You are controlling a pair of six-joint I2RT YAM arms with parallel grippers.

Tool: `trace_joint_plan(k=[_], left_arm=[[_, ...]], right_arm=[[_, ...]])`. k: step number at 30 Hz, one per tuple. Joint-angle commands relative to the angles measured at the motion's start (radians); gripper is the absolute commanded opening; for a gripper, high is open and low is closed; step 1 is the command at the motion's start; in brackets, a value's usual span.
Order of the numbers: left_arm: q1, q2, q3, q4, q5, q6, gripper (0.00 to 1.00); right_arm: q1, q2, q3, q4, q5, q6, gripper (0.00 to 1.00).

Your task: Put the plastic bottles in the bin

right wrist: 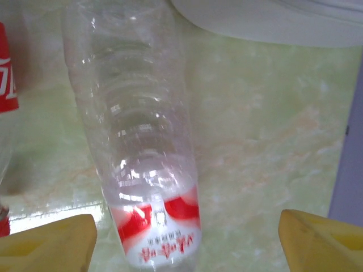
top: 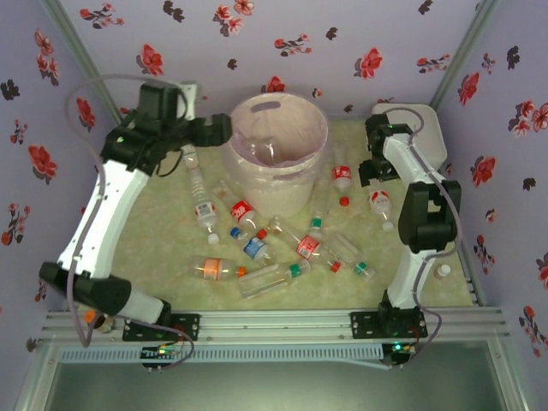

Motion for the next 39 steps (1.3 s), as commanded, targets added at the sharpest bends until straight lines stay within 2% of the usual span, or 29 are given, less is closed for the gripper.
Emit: trace_joint_plan(k=[1, 4, 7, 12, 19, 21, 26, 34, 36, 39], left_arm=[[0.109, -0.079, -0.156, -0.029, 0.1, -0.099, 1.0], [0.181, -0.142, -0.298, -0.061, 0.079, -0.128, 1.0], [0.216, -0.203, -0.45, -0.054, 0.019, -0.156, 1.0], [0.262, -0.252, -0.605, 0.018, 0.02, -0.202, 1.0], [0.285, -0.222, -0.587, 0.009, 0.021, -0.194, 1.0], [0.285, -0.219, -0.58, 0.014, 0.021, -0.189, 1.0], [0.286, -0.202, -0.522, 0.014, 0.014, -0.171, 1.0], [0.294, -0.118, -0.499, 0.09, 0.025, -0.178, 1.0], [0.309, -0.075, -0.449, 0.094, 0.04, -0.165, 1.0], [0.334, 0.009, -0.336, 0.083, 0.045, -0.142, 1.0]], right_arm=[[-0.008, 0.064, 0.071, 0.011, -0.042, -0.027, 0.83], [-0.01, 0.117, 0.104, 0.015, -0.044, -0.031, 0.84], [-0.015, 0.164, 0.135, 0.012, -0.044, -0.029, 0.86], [-0.026, 0.209, 0.163, 0.018, -0.069, -0.028, 0.84], [-0.03, 0.205, 0.145, 0.026, -0.083, -0.016, 0.7], [-0.033, 0.186, 0.13, 0.033, -0.082, -0.008, 0.62], [-0.04, 0.123, 0.12, 0.016, -0.067, -0.011, 0.57], [-0.041, -0.099, 0.14, -0.062, -0.092, 0.008, 0.51], [-0.039, -0.164, 0.179, -0.073, -0.094, 0.024, 0.46], [-0.039, -0.261, 0.254, -0.069, -0.166, 0.057, 0.42]])
